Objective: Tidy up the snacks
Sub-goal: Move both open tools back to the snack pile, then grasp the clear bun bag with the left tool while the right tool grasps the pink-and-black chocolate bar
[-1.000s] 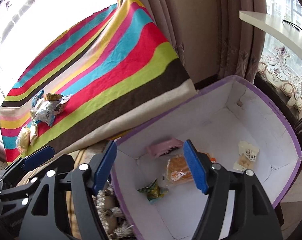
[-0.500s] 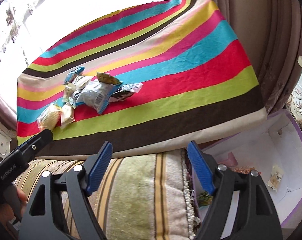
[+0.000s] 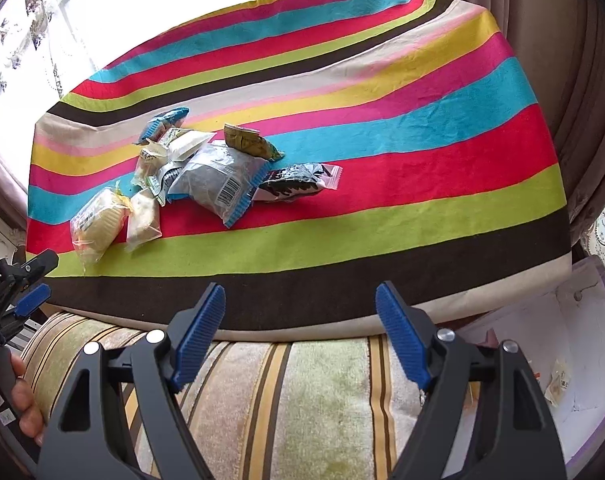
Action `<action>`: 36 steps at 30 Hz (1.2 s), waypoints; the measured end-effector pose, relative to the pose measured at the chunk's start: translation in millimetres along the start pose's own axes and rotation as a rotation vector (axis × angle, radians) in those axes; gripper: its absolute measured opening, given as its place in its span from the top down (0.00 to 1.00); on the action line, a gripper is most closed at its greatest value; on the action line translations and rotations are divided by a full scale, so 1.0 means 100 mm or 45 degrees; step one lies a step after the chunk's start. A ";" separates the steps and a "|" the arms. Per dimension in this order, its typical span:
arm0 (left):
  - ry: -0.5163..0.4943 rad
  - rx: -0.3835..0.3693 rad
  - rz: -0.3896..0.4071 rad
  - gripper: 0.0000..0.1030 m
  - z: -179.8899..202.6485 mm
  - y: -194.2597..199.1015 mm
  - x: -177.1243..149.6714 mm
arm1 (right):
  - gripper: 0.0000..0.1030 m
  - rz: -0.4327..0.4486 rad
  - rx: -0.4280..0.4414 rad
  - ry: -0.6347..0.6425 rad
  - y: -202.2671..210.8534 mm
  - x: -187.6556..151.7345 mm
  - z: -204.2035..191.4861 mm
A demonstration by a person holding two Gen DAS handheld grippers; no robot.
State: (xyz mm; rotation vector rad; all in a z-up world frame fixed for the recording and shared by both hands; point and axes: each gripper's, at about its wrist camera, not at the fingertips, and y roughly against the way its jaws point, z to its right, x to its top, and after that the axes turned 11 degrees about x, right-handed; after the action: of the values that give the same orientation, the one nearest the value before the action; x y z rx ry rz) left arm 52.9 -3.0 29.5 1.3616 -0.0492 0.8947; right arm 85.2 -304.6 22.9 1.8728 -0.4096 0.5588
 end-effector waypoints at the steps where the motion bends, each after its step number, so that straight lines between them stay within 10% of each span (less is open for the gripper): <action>1: 0.010 0.000 -0.004 0.21 -0.01 -0.03 0.03 | 0.24 -0.006 -0.004 -0.003 -0.04 0.02 0.00; 15: 0.161 0.046 -0.090 0.15 -0.06 -0.58 0.44 | 0.24 0.083 -0.088 -0.140 -0.37 0.41 0.15; 36: 0.025 0.116 -0.010 0.11 0.29 -0.88 0.58 | 0.24 0.078 0.049 -0.367 -0.91 0.73 0.28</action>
State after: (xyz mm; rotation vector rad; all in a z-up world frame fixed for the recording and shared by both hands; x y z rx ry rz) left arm 156.2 7.9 -4.8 1.4363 0.0121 0.9124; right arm 198.9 -299.9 -15.2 1.9900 -0.6509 0.3380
